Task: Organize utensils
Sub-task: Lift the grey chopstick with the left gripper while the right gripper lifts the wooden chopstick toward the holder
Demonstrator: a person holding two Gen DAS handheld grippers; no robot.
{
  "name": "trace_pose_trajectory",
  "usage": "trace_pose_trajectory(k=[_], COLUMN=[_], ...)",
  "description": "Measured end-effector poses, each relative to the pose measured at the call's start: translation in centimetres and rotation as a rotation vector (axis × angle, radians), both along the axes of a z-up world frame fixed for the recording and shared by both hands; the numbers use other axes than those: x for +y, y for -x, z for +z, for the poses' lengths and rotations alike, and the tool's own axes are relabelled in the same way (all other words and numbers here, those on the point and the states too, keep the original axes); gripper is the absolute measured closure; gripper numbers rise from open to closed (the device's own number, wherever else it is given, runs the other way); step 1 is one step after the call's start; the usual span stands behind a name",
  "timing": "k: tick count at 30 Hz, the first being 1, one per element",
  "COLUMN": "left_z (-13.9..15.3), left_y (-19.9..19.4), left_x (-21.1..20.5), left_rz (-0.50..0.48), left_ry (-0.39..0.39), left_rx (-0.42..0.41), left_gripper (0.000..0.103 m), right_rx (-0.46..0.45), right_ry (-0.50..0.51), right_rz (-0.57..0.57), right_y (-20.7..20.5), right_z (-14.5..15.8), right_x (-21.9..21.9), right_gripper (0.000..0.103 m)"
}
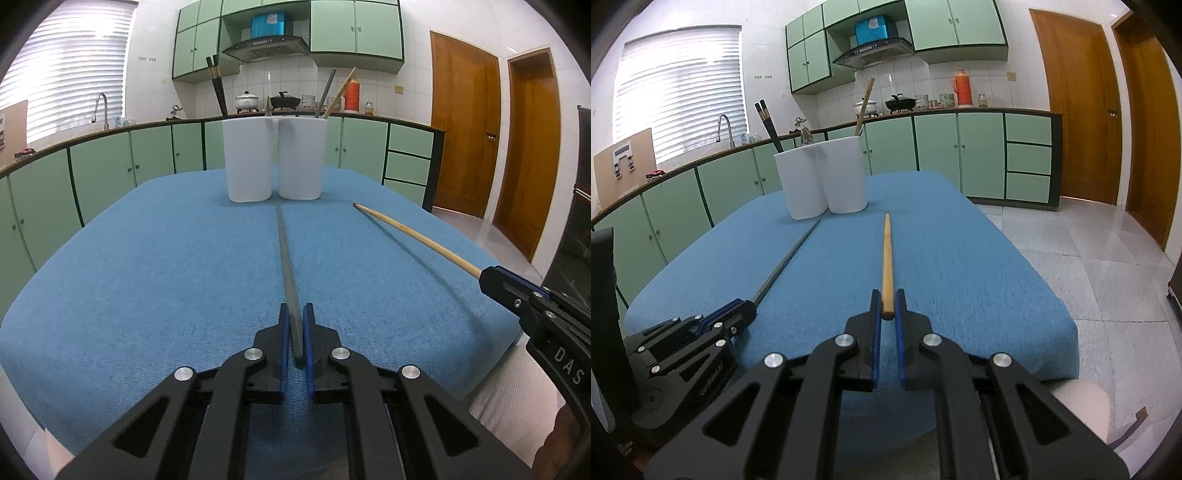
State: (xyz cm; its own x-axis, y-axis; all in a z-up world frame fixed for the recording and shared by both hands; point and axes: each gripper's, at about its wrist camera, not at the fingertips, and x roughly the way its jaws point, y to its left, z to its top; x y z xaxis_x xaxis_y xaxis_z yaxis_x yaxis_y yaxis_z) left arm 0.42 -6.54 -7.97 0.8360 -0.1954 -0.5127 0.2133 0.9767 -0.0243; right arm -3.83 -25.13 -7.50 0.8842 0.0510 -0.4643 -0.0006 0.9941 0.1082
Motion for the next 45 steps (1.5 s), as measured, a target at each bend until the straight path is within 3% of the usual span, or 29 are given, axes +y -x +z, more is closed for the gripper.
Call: trace_pose_trajectory(k=[9,18,37,45], left_z=[1.3,4.3,14.0,17.8], left_y=[0.8,1.7,1.0,-0.1], left_x=[0.4,1.9,5.0,5.6], left_rz=[0.007,0.037,0.046,0.004], left_ry=[-0.006,-0.007,0.053,0.091], left_rx=[-0.039,-0.113,-0.282,-0.326], left_gripper=[0.096,0.096,0.096,0.096], right_rx=[-0.027,-0.086,-0.242,-0.237], right_ry=[0.01,0.017,-0.013,-0.03], right_rz=[0.001,0.004,0.084,0.151], right_y=[0.6,1.6,-0.3,-3.6], right_z=[0.9,3.1,12.4,16.4], right_x=[0.0,-0.2,-1.2,-0.9], right_gripper=[0.097,0.097,0.097,0.097])
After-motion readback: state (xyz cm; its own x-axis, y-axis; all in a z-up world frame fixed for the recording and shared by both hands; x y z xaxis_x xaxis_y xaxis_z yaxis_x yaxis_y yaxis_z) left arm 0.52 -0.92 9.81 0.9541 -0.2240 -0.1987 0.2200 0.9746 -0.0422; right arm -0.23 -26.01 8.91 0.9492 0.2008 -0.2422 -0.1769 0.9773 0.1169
